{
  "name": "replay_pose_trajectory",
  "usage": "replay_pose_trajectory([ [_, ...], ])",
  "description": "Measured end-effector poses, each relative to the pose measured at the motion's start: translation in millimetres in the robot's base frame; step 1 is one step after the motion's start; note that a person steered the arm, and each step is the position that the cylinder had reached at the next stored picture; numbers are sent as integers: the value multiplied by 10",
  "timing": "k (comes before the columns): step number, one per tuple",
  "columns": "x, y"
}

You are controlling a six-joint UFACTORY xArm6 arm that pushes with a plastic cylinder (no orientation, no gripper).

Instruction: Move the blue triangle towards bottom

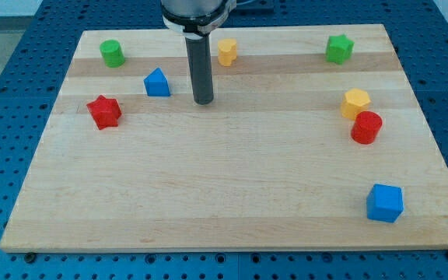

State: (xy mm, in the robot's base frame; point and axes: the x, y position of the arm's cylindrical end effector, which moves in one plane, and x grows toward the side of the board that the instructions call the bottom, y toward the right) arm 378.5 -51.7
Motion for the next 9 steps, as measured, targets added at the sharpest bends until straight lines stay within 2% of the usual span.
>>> replay_pose_trajectory([
  [1, -33, 0],
  [2, -487, -37],
  [3, -495, -37],
  [4, -633, -162],
  [5, -810, -545],
  [7, -743, -561],
  [9, -187, -562],
])
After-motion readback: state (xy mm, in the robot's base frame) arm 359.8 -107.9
